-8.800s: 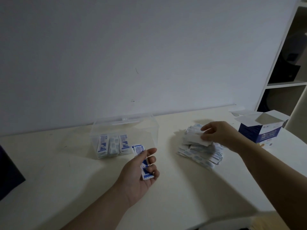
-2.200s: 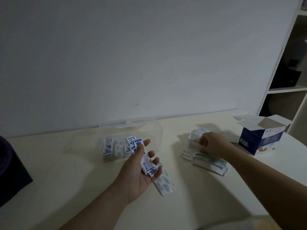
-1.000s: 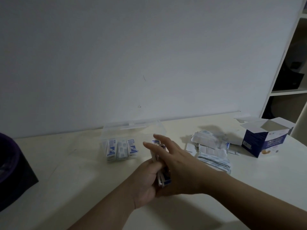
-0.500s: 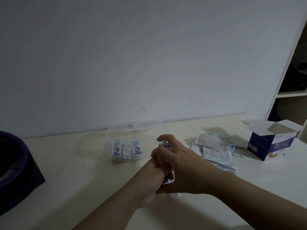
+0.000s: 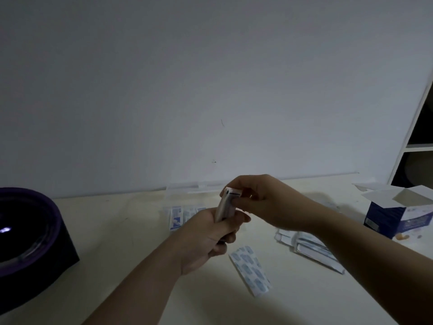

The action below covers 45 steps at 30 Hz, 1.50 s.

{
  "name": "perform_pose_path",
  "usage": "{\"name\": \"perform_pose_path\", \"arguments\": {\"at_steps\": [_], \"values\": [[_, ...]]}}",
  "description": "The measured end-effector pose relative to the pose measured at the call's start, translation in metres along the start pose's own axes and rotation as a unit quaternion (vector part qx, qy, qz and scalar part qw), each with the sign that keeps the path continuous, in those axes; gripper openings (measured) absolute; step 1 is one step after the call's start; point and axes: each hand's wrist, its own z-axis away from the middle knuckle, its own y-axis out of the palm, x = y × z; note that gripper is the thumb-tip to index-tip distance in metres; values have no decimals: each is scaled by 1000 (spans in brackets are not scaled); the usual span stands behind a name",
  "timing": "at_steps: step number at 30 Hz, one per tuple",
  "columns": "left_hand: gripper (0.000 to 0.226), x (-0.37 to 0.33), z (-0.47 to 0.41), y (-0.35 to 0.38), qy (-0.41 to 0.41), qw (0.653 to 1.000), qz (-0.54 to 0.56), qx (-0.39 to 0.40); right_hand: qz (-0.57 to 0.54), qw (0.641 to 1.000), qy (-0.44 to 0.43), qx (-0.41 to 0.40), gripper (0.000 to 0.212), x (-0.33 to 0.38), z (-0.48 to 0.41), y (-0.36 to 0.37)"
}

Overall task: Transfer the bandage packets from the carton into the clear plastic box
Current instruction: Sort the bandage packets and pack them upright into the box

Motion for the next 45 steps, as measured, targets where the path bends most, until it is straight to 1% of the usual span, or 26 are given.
{"name": "perform_pose_path", "arguments": {"at_steps": [2, 5, 7, 9, 11, 12, 13, 14, 15, 16, 17, 18, 19, 20, 24, 28, 32, 34, 35, 36, 38, 39, 40, 41, 43, 45], "values": [[14, -4, 2, -4, -4, 999, -37, -4, -2, 1000, 2, -9, 18, 2, -5, 2], [16, -11, 5, -10, -8, 996, -84, -26, 51, 998, -13, -39, 25, 9, -12, 7], [19, -17, 6, -15, -3, 997, -67, -37, 88, 993, -49, -53, 29, 18, -16, 11], [20, -22, 7, -18, 8, 998, -32, -50, 74, 993, -62, -72, 31, 22, -21, 11], [20, -25, 6, -24, 20, 997, -14, -75, 34, 994, -20, -98, 26, 18, -24, 7], [20, -26, 6, -27, 26, 996, -16, -89, 30, 995, 12, -95, 22, 12, -24, 4], [20, -27, 5, -31, 33, 994, -27, -101, 45, 996, 56, -60, 22, 5, -23, 2], [21, -28, 5, -35, 40, 992, -42, -111, 75, 991, 108, 8, 27, -3, -21, 3], [21, -28, 5, -39, 44, 990, -58, -118, 108, 976, 164, 98, 39, -11, -18, 7], [22, -27, 5, -43, 43, 989, -68, -121, 137, 950, 216, 179, 51, -19, -13, 15], [22, -28, 5, -45, 40, 989, -73, -123, 165, 923, 256, 236, 61, -24, -8, 26], [22, -28, 5, -46, 36, 989, -74, -121, 194, 903, 277, 263, 66, -28, -3, 36], [22, -27, 5, -46, 32, 990, -78, -117, 218, 895, 279, 271, 67, -32, 0, 46], [22, -26, 4, -46, 32, 989, -85, -113, 231, 894, 271, 271, 65, -35, 0, 54], [23, -22, 2, -42, 27, 988, -111, -102, 205, 901, 252, 289, 56, -40, -9, 68], [23, -18, 4, -42, 16, 987, -131, -96, 209, 903, 244, 284, 58, -40, -11, 69], [22, -14, 2, -44, 1, 985, -147, -93, 239, 909, 189, 285, 43, -40, -7, 69], [22, -9, 1, -43, -5, 983, -159, -92, 227, 921, 174, 266, 39, -43, -3, 70], [21, -5, 0, -42, -4, 982, -164, -95, 209, 934, 164, 238, 36, -44, 0, 70], [20, -2, -2, -41, 2, 980, -171, -103, 174, 953, 154, 194, 33, -45, 3, 69], [19, 5, -6, -36, 30, 972, -195, -130, 66, 984, 145, 76, 29, -47, 9, 69], [20, 7, -7, -33, 45, 969, -199, -138, 4, 989, 146, 13, 26, -49, 13, 70], [23, 9, -8, -29, 55, 971, -191, -131, -50, 986, 151, -42, 22, -51, 17, 73], [28, 12, -8, -25, 58, 976, -175, -112, -94, 980, 156, -79, 20, -54, 21, 77], [33, 20, -8, -19, 44, 983, -171, -56, -144, 973, 152, -97, 18, -59, 29, 86], [29, 32, -10, -15, 31, 971, -237, -31, -146, 977, 135, -79, 14, -61, 34, 92]]}}
